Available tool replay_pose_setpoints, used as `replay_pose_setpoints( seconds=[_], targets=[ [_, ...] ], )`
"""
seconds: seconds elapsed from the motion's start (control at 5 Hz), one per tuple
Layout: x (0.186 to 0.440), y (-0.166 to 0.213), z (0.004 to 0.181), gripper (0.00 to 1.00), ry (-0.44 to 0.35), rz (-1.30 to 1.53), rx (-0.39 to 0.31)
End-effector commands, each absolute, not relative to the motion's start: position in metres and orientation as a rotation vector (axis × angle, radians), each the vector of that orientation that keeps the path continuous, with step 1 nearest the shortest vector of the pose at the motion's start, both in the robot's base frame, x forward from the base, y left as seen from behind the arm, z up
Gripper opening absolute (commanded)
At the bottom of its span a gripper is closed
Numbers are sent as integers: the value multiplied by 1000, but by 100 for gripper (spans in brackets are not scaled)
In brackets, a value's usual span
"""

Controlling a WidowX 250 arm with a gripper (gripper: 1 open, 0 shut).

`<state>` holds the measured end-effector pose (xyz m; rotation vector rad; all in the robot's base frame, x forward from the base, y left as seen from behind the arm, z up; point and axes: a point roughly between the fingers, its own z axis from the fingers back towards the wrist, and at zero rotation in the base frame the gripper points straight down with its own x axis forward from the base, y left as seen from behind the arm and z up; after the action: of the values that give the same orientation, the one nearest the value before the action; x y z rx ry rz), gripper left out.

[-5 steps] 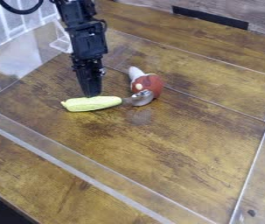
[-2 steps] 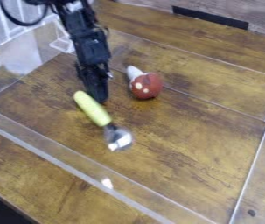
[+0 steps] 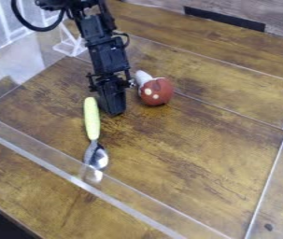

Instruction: Move the green spoon to the left

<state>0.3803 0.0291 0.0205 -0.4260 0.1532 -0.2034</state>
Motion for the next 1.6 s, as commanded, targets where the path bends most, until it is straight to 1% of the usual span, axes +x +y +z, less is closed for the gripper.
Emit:
replay_pose_setpoints(
  seconds=[0.0,0.2,0.4,0.8,1.0,1.4],
  targets=[
    [380,19,51,0,85,-184,-398],
    [383,29,57,0,93,-230,-391],
    [386,40,55,0,103,-283,-386],
    [390,43,72,0,99,-249,-399],
    [384,46,75,0,113,-315,-401],
    [370,50,72,0,150,-437,-411]
  ],
)
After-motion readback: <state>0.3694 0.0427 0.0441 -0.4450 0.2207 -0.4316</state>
